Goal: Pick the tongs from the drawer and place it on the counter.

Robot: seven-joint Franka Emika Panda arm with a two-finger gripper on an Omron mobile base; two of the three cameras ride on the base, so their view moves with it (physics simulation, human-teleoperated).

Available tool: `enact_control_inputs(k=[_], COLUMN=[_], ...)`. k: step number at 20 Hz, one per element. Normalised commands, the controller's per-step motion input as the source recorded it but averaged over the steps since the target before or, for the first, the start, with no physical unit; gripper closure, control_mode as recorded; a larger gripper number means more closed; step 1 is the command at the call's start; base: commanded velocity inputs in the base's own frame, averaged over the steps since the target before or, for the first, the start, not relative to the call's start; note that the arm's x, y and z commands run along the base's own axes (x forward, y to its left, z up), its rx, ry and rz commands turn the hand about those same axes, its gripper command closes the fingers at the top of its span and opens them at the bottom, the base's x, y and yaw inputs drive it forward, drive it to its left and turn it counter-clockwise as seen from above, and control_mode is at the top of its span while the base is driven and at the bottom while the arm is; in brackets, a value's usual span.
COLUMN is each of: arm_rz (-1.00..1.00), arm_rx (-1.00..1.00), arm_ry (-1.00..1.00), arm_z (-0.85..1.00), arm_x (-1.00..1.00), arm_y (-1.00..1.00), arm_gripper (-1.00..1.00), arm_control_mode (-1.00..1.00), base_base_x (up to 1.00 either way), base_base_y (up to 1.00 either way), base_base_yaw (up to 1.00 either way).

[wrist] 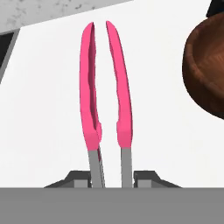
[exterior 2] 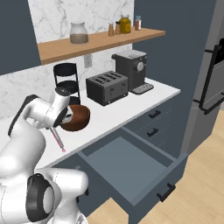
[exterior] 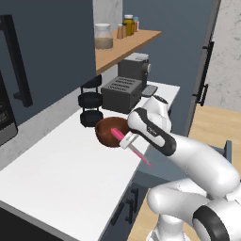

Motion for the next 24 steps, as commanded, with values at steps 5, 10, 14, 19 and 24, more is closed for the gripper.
enact_control_inputs(k=[5,10,14,19,24], arm_rz=[-0.29,-0.20,-0.18,-0.12,-0.07], arm_rx=[0.00,-0.13,-0.14,-0.06,-0.01], arm_ry=[0.02,0.09,0.03,0.00,0.00], arm_z=[-0.57,-0.13,-0.44,-0.48,-0.12], arm_x=[0.14,0.60,0.56,0.35,0.31], arm_y=[1.00,0.82,0.82,0.44,0.13], arm_gripper=[1.00,1.00,1.00,1.00,-1.00], arm_control_mode=[-1.00,-1.00,-1.00,-1.00,-1.00], base_base_x=[0.00,0.00,0.00,0.00,0.00], base_base_y=[0.00,0.00,0.00,0.00,0.00], base_base_yaw=[0.00,0.00,0.00,0.00,0.00])
